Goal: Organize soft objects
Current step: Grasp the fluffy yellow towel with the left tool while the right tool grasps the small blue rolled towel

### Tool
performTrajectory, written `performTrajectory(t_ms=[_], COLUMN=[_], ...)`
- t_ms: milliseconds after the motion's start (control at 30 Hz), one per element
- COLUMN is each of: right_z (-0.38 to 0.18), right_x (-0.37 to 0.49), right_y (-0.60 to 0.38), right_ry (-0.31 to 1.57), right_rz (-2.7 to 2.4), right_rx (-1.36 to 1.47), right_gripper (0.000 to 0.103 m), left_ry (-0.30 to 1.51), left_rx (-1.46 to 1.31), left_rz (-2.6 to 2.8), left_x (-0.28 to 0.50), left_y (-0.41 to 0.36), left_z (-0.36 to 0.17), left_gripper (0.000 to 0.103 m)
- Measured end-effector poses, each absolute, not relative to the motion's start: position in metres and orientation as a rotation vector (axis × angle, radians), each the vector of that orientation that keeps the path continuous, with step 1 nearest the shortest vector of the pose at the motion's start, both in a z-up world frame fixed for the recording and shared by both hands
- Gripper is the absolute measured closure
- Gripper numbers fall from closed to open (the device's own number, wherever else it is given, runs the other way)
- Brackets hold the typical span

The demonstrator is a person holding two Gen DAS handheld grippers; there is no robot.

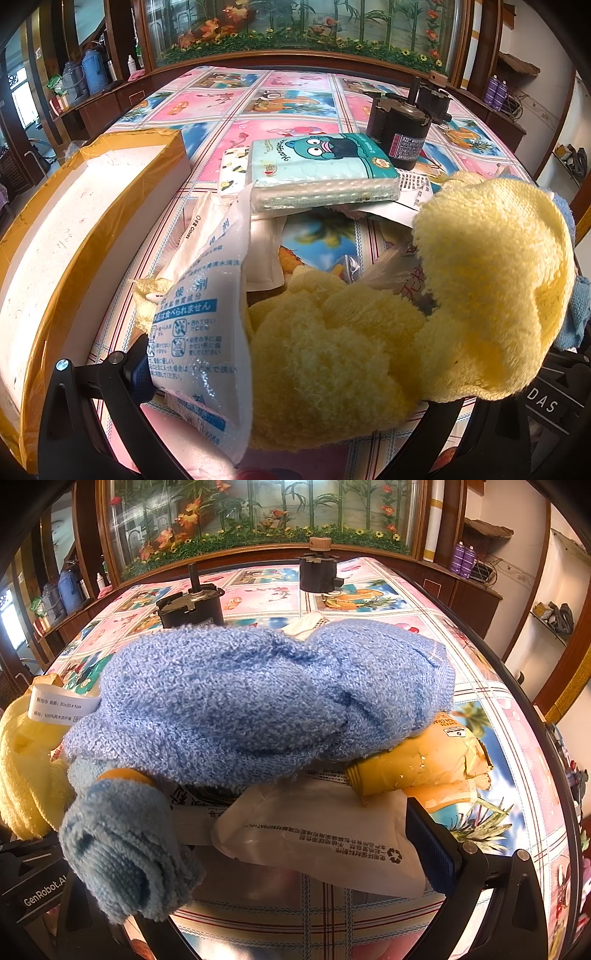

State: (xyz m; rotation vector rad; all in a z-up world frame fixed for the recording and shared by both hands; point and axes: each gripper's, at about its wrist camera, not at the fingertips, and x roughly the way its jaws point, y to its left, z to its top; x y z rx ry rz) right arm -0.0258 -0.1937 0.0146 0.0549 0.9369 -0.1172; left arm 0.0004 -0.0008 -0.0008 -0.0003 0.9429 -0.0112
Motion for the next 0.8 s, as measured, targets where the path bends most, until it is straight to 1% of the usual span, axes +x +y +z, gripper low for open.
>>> performTrajectory(t_ms=[167,400,800], right_z=[0.020,0.019,0.019], right_x=[-0.026,-0.024,-0.031], right_y=[-0.197,-0.192,-0.189], right_ry=[0.984,1.000,1.034], right_rz=[-0.142,-0.132,-0.062], right_rx=[0.074,0.066,-0.011], right_gripper=[0.000,0.000,0.000], left_ry=[0.943,0.950,0.981], left_rx=[0.001,0.023,0.046], left_rz=[-0.015,-0.052,-0.081], left_x=[-0.004,-0.010,-0.012], left_y=[0.000,0.000,0.001], left_z=[0.000,0.000,0.002], left_gripper=[0.000,0.000,0.000])
